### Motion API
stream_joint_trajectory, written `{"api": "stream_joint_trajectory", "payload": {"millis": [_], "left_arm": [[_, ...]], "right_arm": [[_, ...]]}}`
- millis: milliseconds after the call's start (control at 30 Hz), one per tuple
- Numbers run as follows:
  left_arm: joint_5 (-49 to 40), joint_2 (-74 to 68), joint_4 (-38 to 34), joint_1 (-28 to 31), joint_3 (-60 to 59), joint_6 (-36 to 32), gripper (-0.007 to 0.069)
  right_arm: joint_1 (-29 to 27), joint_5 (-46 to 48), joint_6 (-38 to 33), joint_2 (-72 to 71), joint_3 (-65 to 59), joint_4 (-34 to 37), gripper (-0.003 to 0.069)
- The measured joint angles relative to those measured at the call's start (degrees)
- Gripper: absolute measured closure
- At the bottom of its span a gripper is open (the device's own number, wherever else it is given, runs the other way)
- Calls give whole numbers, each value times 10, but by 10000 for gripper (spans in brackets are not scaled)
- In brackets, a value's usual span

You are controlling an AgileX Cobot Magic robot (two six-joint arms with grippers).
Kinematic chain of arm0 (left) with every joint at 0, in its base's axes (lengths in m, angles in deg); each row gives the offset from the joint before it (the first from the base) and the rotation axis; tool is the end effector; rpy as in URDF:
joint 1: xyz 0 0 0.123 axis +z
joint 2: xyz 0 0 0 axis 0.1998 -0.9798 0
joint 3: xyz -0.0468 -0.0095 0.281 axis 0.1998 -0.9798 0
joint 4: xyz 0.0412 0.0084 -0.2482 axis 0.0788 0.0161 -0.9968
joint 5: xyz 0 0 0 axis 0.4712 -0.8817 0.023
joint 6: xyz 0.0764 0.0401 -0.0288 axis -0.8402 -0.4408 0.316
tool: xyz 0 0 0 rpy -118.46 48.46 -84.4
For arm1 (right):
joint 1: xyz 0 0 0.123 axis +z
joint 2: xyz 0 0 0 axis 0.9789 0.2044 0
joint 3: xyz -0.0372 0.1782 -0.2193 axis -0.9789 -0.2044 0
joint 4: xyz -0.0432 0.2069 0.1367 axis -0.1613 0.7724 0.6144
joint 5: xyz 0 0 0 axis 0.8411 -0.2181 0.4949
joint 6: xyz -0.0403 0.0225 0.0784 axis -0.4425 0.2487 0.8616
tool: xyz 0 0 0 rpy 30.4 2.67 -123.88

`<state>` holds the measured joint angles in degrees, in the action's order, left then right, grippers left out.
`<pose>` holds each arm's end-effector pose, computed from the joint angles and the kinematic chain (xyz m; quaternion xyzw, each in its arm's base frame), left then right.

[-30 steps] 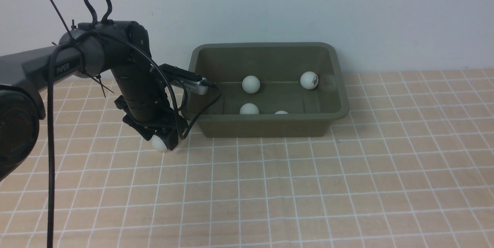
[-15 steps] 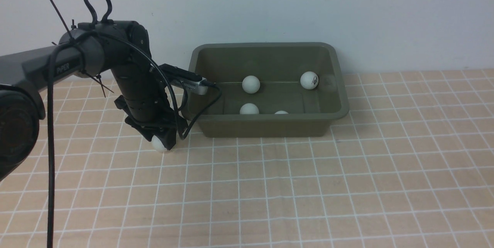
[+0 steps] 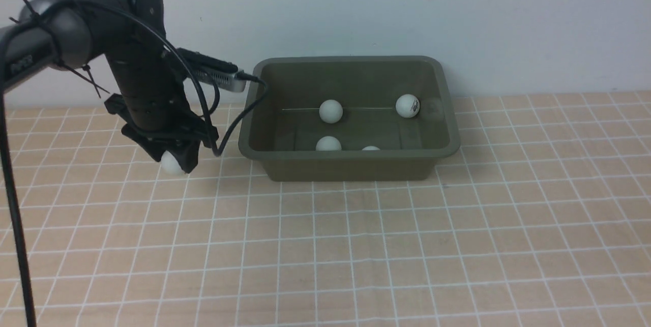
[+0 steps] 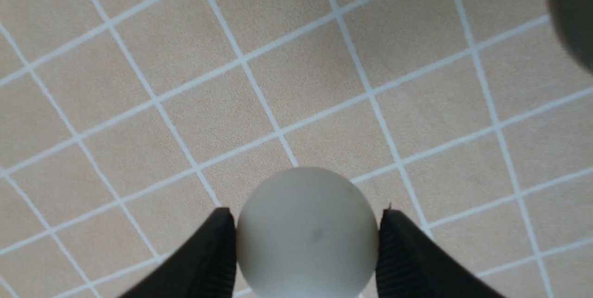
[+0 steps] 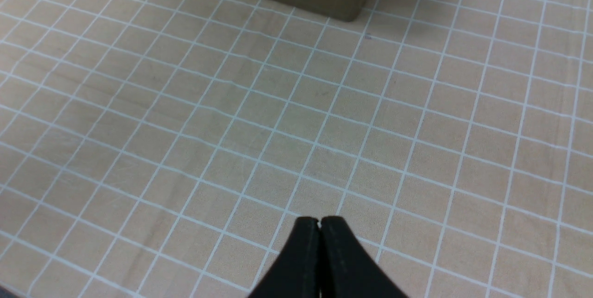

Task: Put the table tennis balls into the box on the light coffee tablecloth.
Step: 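Drop the ball into the bin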

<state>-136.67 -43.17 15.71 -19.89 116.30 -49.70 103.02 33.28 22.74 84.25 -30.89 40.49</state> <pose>0.4154 -0.0624 0.2388 0.1841 0.9803 -0.0048 0.0720 0.0376 0.0201 0.3523 -0.1620 0.9056 0.1134 0.3752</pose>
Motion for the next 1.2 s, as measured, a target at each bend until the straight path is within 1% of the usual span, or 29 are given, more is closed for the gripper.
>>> {"api": "stream_joint_trajectory", "payload": {"millis": [67, 167, 233, 333, 367, 433, 467, 633, 700, 767, 833, 933, 1200], "left_arm": [[-3, 10, -10, 0, 0, 0, 313], [-1, 47, -71, 0, 0, 0, 313], [22, 64, -121, 0, 0, -6, 313], [73, 71, -200, 0, 0, -36, 313], [73, 71, -205, 0, 0, -39, 313], [104, 66, -251, -1, 0, -67, 313], [127, 60, -284, -3, 0, -90, 313], [215, 27, -398, -19, 0, -192, 313], [241, 10, -446, -25, 0, -237, 313], [253, -7, -480, -26, 0, -266, 313], [253, -21, -498, -26, 0, -286, 313], [252, -38, -512, -26, 0, -297, 313], [252, -46, -515, -26, 0, -311, 313]], "right_arm": [[0, 0, 0, 0, 0, 0, 677], [0, 0, 0, 0, 0, 0, 677], [0, 0, 0, 0, 0, 0, 677], [0, 0, 0, 0, 0, 0, 677], [0, 0, 0, 0, 0, 0, 677], [0, 0, 0, 0, 0, 0, 677], [0, 0, 0, 0, 0, 0, 677], [0, 0, 0, 0, 0, 1, 677], [0, 0, 0, 0, 0, 2, 677], [0, 0, 0, 0, 0, 4, 677], [0, 0, 0, 0, 0, 7, 677], [0, 0, 0, 0, 0, 13, 677], [0, 0, 0, 0, 0, 15, 677]]}}
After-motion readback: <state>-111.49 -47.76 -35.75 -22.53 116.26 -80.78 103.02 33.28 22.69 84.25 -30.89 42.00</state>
